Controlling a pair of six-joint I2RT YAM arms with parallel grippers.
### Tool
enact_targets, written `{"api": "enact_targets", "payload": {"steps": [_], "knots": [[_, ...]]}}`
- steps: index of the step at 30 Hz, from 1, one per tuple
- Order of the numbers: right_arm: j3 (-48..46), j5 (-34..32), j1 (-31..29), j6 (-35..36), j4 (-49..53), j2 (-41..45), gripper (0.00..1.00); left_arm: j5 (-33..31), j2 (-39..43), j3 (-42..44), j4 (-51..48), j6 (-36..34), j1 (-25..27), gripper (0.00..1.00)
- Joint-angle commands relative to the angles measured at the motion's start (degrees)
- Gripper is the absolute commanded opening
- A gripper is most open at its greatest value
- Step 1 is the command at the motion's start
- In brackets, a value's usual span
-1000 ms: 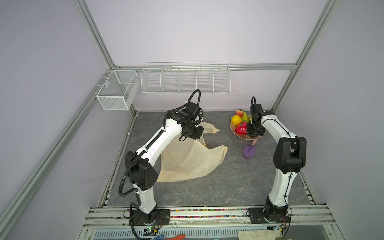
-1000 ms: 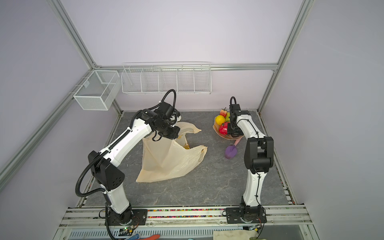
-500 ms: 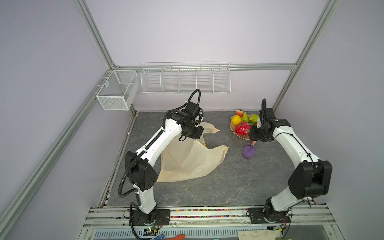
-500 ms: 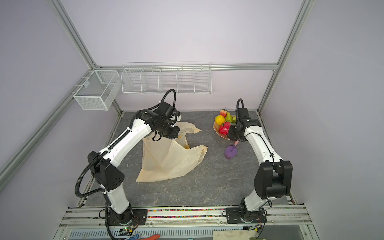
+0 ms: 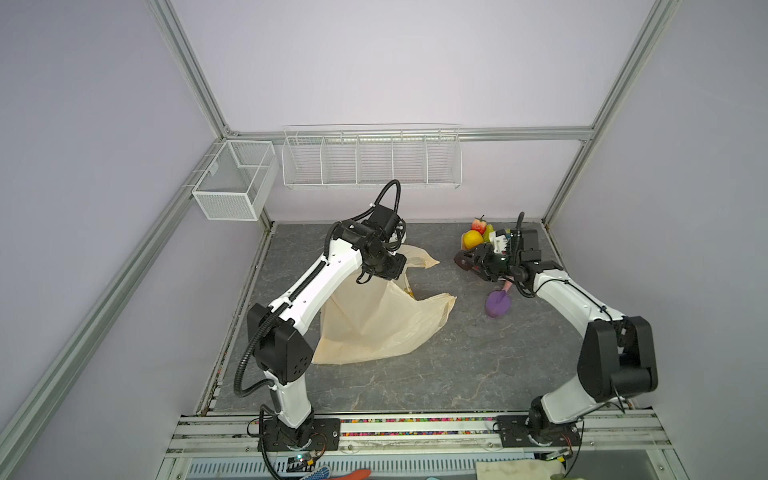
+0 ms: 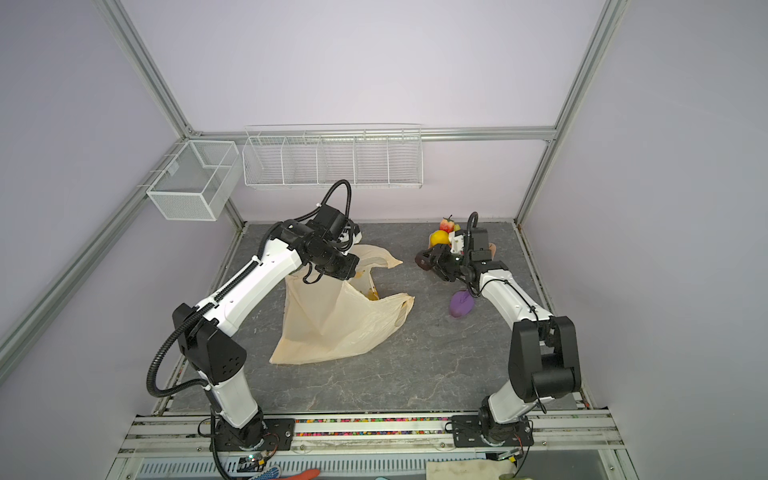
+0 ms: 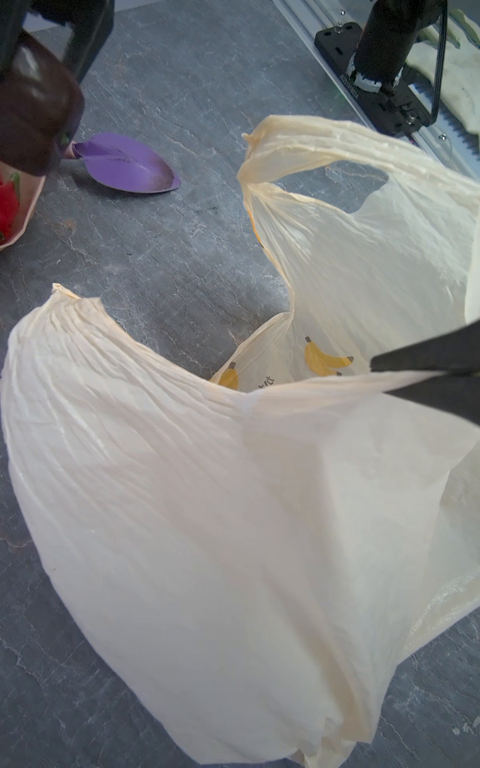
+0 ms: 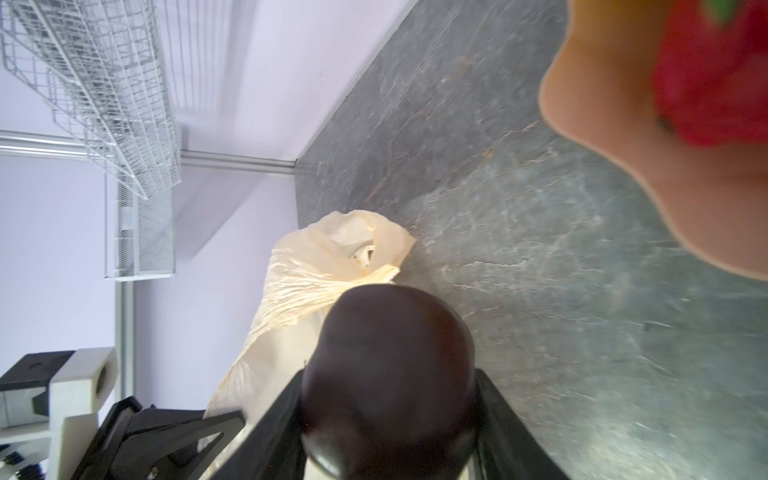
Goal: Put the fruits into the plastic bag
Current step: 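Carry the plum with the right gripper into the bag mouth and release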
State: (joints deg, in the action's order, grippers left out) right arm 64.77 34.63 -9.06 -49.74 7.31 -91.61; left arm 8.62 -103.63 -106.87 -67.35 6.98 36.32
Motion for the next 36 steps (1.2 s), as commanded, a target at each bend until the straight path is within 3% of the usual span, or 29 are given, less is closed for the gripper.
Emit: {"api": "enact_targets", "payload": {"steps": [1, 9, 25, 36], "knots": [[0.35, 4.54, -1.5, -5.23, -6.81, -1.86, 0.33, -0.67, 2.08, 0.91, -0.14, -0.68, -0.19, 0.0], [0.24, 5.95, -7.07, -7.27, -9.18, -4.19, 0.32, -0.8, 2.47, 1.66, 0.95, 0.53, -0.19, 0.0], [-14.06, 5.55, -21.27, -21.24, -29.87, -3.81, 0.3, -0.45, 2.2, 1.84, 2.55, 2.86, -0.17, 0.0], [-12.97, 4.57, -25.82, -27.88, -41.79, -12.62, 0.29, 1.58, 2.66, 2.81, 3.13, 3.65, -0.19, 0.0]]}}
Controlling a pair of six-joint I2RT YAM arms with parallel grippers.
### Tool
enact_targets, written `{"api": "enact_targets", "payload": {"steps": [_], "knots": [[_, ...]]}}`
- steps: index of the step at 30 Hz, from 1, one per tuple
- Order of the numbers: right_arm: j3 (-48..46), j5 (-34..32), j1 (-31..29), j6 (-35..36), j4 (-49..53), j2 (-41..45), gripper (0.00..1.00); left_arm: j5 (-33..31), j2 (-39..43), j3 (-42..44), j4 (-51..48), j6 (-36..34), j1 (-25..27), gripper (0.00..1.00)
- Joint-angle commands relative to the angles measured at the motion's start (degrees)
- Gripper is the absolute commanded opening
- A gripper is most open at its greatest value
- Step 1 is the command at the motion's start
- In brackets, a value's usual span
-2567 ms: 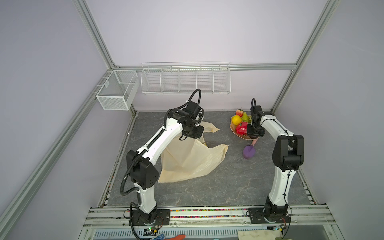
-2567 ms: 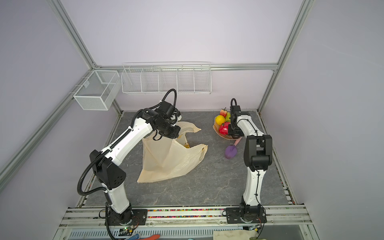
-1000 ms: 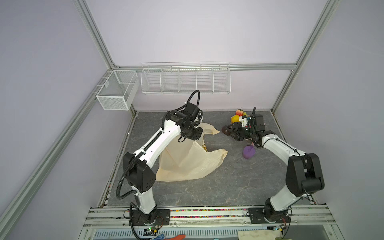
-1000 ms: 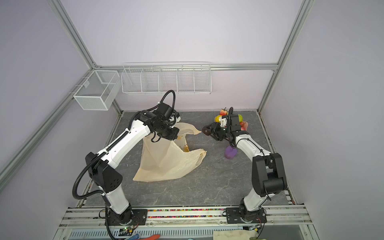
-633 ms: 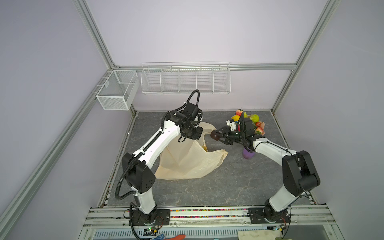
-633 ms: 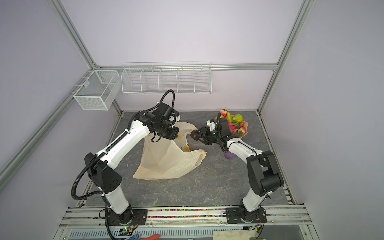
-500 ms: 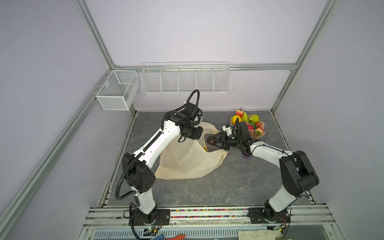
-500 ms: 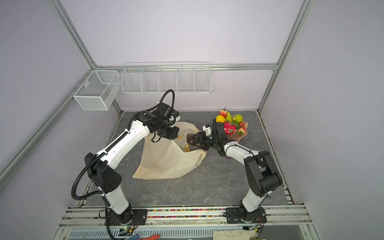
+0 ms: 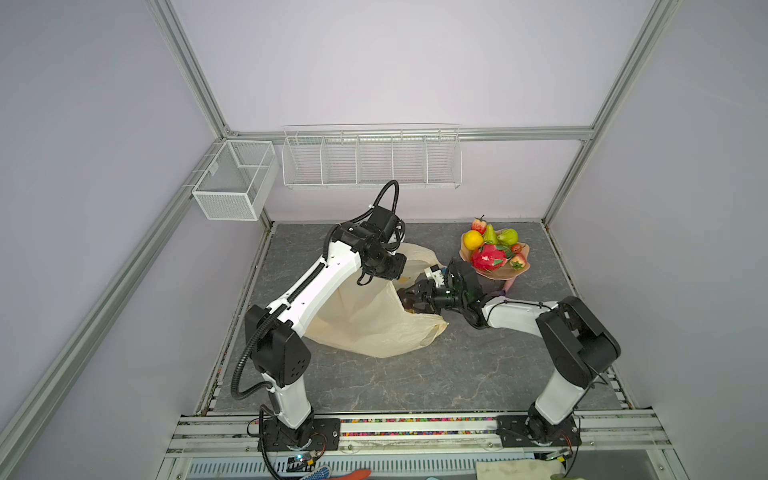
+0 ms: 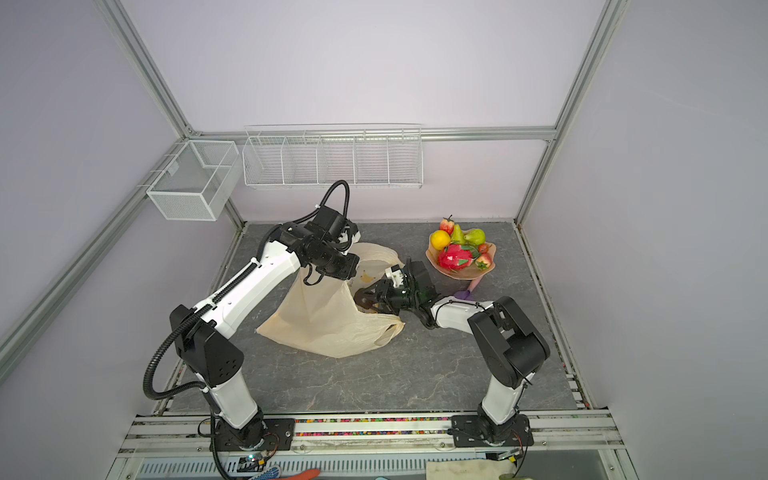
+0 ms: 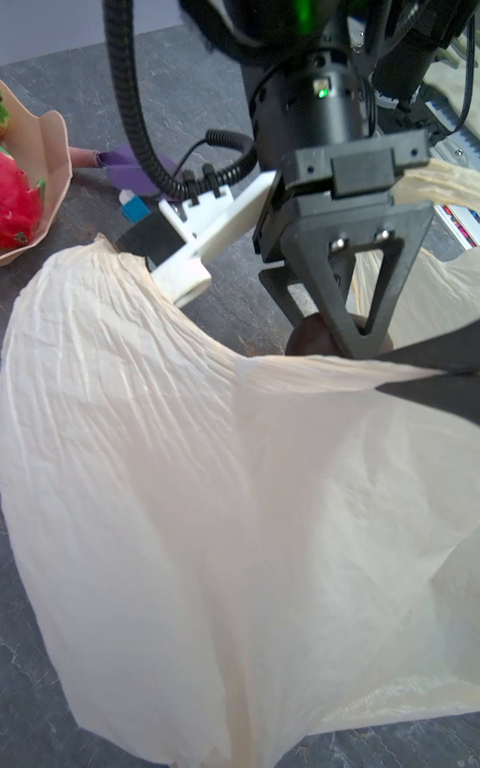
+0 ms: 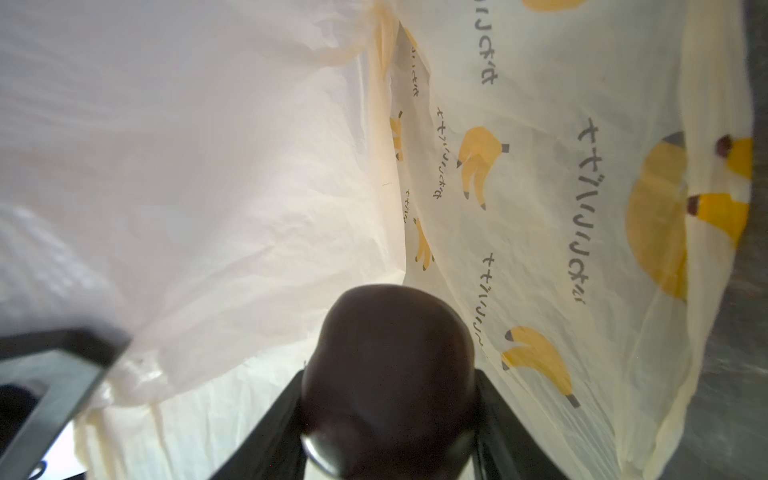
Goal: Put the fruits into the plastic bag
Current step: 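Carry the plum with the right gripper into the bag mouth and release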
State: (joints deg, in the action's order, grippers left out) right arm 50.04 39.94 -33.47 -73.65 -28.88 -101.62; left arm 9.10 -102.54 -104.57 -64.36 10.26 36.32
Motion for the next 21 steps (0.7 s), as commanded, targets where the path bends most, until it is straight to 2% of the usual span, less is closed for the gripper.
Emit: {"api": "enact_targets", "payload": {"steps": [1, 7, 10, 17, 21], "knots": [[2.44, -0.97, -1.94, -5.13, -7.35, -4.19, 0.29, 1.25, 1.79, 0.59, 0.28, 0.53, -0.18, 0.0], [8.86, -1.53, -5.24, -14.92, -20.23, -14.43, 0.28, 3.81, 2.18, 1.19, 1.59, 1.25, -0.1, 0.0], [13.13, -1.1, -7.0, -17.9, -22.48, -18.76, 0.29, 4.41, 1.77, 1.04, 2.1, 1.56, -0.1, 0.0], [21.21, -0.83, -8.97, -19.93, -16.73, -25.74, 0.36, 6.32, 0.79, -0.25, 2.86, 2.39, -0.08, 0.0], [24.44, -1.63, -9.35, -19.44, -12.71, -28.0, 0.44, 6.54, 0.63, -0.39, 2.77, 2.35, -0.01, 0.0]]}}
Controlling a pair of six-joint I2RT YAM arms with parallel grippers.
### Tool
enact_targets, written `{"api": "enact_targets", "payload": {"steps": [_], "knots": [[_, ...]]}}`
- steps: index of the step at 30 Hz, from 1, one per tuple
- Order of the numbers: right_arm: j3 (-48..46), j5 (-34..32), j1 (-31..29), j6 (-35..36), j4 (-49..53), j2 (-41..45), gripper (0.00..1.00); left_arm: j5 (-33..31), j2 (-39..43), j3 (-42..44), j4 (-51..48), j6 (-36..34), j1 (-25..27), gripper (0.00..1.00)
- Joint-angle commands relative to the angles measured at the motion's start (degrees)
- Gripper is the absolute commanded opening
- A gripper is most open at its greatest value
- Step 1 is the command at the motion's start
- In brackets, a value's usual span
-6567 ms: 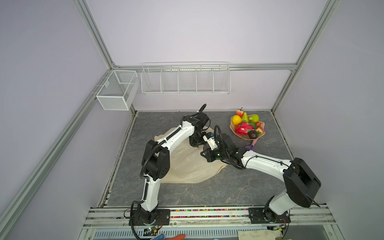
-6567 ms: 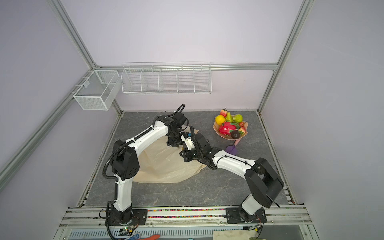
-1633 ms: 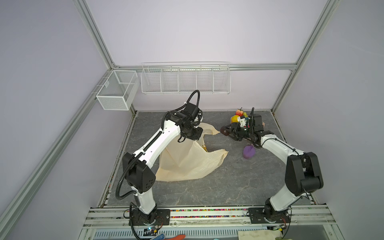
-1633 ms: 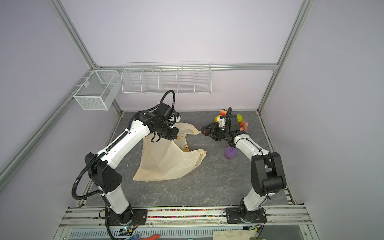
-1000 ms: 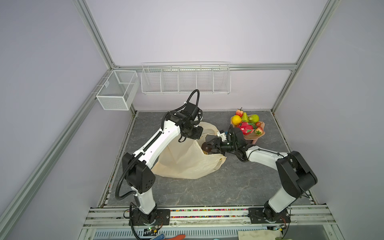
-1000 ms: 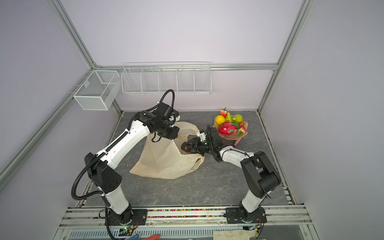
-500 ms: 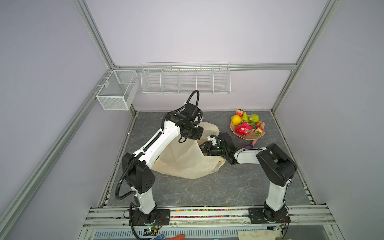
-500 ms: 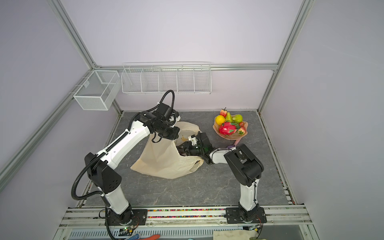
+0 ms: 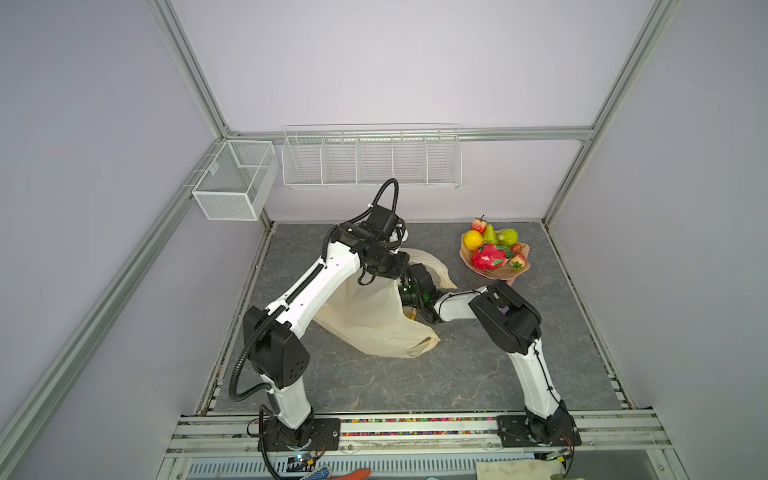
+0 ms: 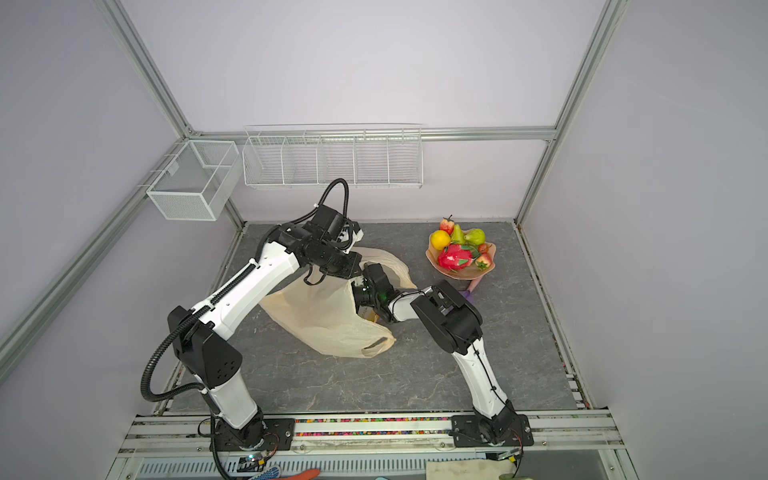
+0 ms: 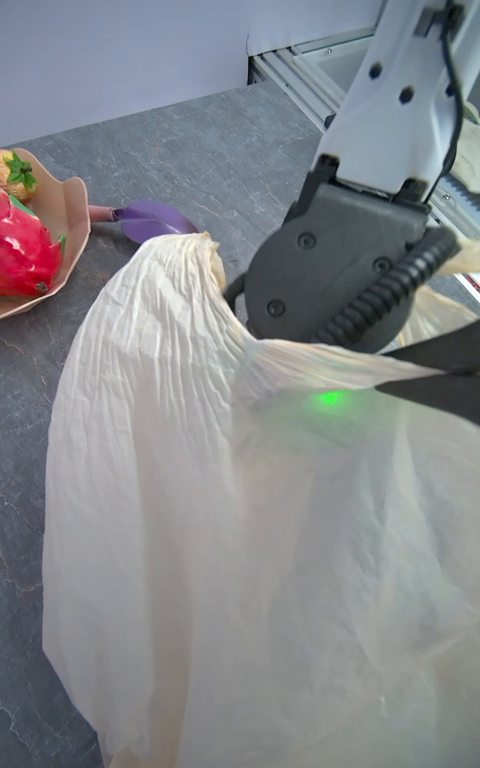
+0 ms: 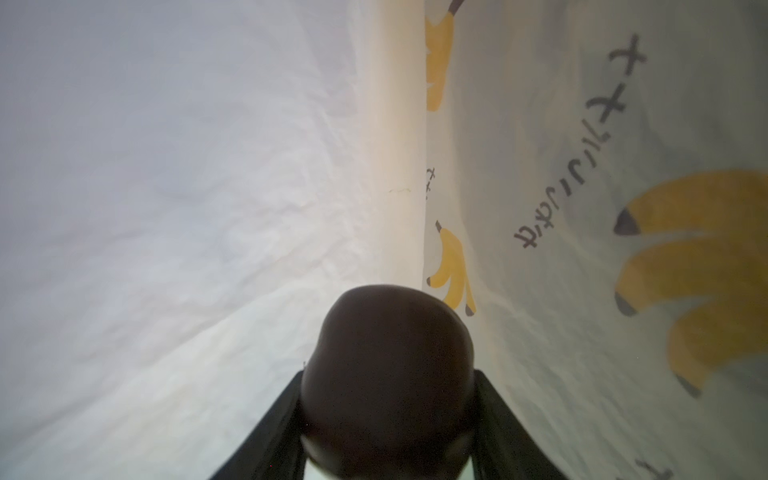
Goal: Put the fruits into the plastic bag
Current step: 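Carry the plum with the right gripper into the bag mouth and release, then withdraw the right gripper from the bag back toward the fruit bowl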
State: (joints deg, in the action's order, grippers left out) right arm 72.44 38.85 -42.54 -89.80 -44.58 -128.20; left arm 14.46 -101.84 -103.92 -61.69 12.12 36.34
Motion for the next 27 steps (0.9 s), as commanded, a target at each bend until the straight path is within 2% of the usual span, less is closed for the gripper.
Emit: {"api": "enact_targets", "payload": {"steps": [1, 4, 6, 7, 10, 16, 17, 18, 23, 27], "knots": [[2.71, -0.53, -0.36, -3.07, 3.95, -1.83, 0.5, 1.29, -0.11, -0.94, 0.1, 0.49, -0.04, 0.0], [3.07, -0.44, -0.41, -2.88, 4.67, -1.9, 0.78, 0.91, -0.07, -0.51, 0.05, 0.49, -0.04, 0.0], [1.98, -0.57, -0.09, -2.53, 5.14, -0.78, 0.9, 0.18, -0.04, -0.32, -0.14, 0.31, -0.1, 0.0], [0.82, -0.74, 0.16, -2.21, 5.42, 0.12, 0.93, -0.19, -0.08, -0.24, -0.22, 0.29, -0.13, 0.0], [-2.43, -0.66, 0.93, -0.38, 7.79, 3.25, 0.96, -0.73, 0.22, 0.35, 0.05, 1.0, -0.83, 0.0], [-8.96, -1.39, 2.11, 8.03, 18.48, 12.93, 1.0, -0.08, 1.27, 2.56, 1.61, 2.8, -4.04, 0.0], [-9.61, -1.61, 2.48, 9.49, 20.97, 14.61, 0.94, 0.06, 1.38, 2.75, 1.75, 2.69, -4.25, 0.0], [-9.98, -1.86, 2.7, 11.03, 23.72, 16.11, 0.91, 0.08, 1.34, 2.83, 1.77, 2.5, -4.34, 0.0], [-9.25, -5.0, 4.42, 21.86, 43.93, 24.4, 0.89, 0.51, 1.13, 3.32, 2.15, 2.11, -4.34, 0.0], [-7.59, -9.95, 6.19, 29.04, 58.28, 30.46, 0.89, 1.02, 1.4, 3.89, 2.88, 2.11, -4.34, 0.0]]}}
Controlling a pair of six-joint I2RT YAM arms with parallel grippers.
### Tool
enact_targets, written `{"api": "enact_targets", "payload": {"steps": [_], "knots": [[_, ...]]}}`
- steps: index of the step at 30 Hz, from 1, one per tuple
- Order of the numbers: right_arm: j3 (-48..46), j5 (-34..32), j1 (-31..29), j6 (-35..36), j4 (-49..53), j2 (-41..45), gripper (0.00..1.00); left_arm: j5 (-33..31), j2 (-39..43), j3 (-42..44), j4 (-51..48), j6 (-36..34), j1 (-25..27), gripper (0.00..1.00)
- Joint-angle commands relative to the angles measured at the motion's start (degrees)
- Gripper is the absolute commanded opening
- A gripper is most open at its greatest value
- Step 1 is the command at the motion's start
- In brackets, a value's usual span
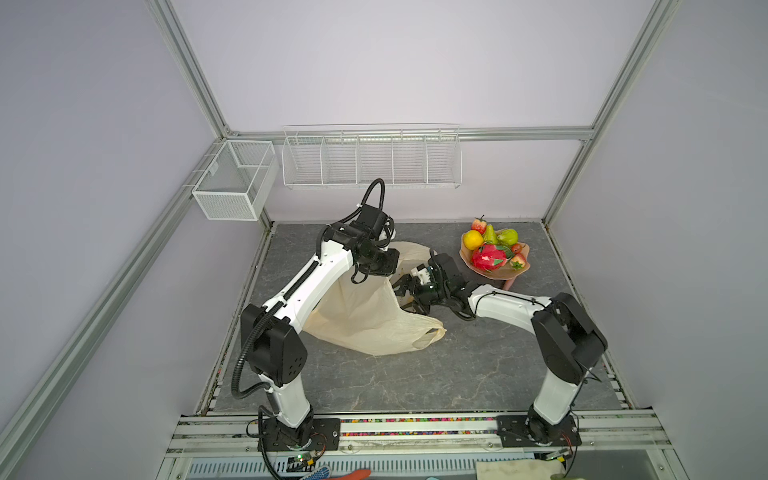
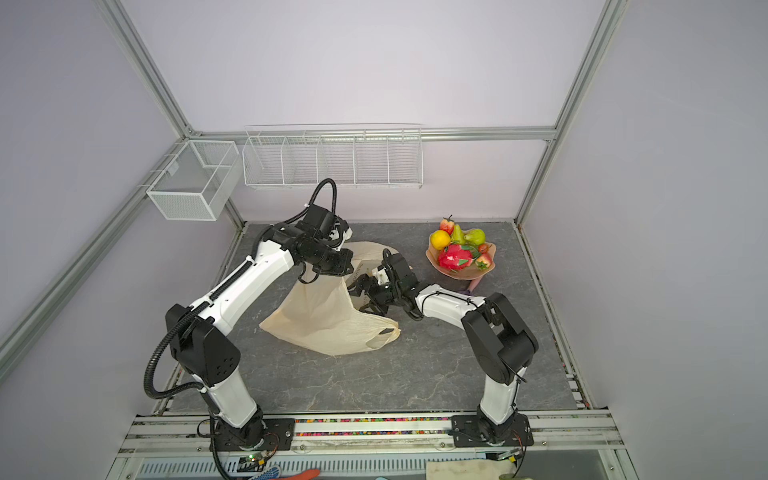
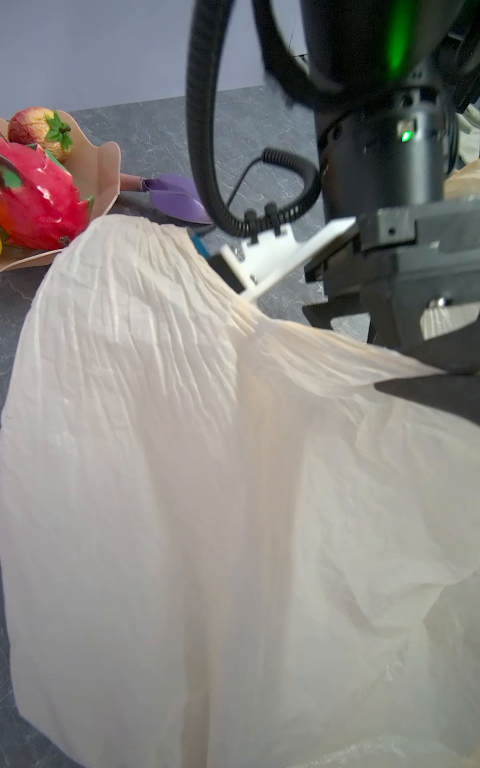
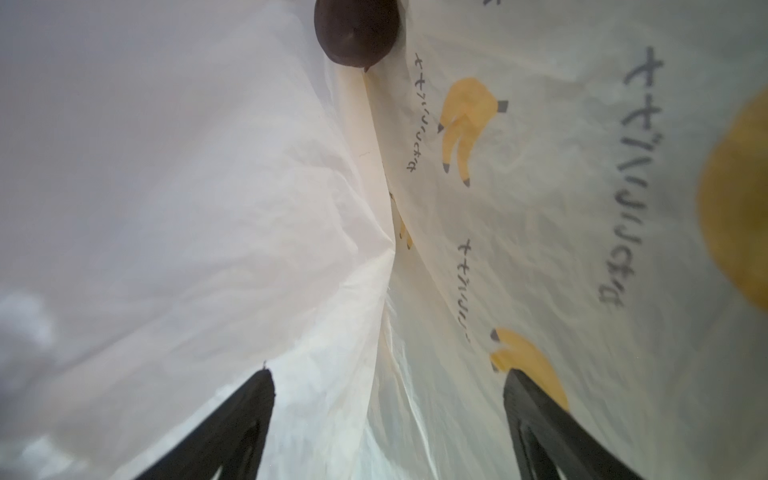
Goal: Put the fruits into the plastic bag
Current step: 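Withdraw the right gripper from the bag back toward the fruit bowl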
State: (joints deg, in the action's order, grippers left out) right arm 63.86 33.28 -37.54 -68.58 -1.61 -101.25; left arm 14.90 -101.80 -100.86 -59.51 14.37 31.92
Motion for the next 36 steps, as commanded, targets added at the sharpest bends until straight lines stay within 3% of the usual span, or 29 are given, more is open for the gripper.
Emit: {"api": "enact_targets", "payload": {"steps": [1, 11, 17, 23, 36], "knots": [[1.22, -5.31, 1.65, 8.9, 17.73, 4.82, 0.89, 0.74, 1.34, 0.92, 0.84, -0.15, 0.07, 0.0], [6.18, -13.85, 7.73, 20.45, 40.61, 16.95, 0.89, 0.94, 1.69, 1.98, 1.87, -0.05, 0.07, 0.0], [12.2, -17.2, 12.73, 27.51, 50.17, 18.56, 0.89, 1.54, 1.51, 2.21, 2.54, 0.04, 0.07, 0.0], [18.47, -20.03, 18.57, 33.83, 54.8, 15.43, 0.89, 1.83, 1.65, 2.24, 2.83, -0.37, 0.08, 0.0], [39.78, -38.26, 24.6, 50.88, 61.53, -0.94, 0.9, 2.42, 2.13, 2.93, 3.1, -1.37, 0.07, 0.0]]}}
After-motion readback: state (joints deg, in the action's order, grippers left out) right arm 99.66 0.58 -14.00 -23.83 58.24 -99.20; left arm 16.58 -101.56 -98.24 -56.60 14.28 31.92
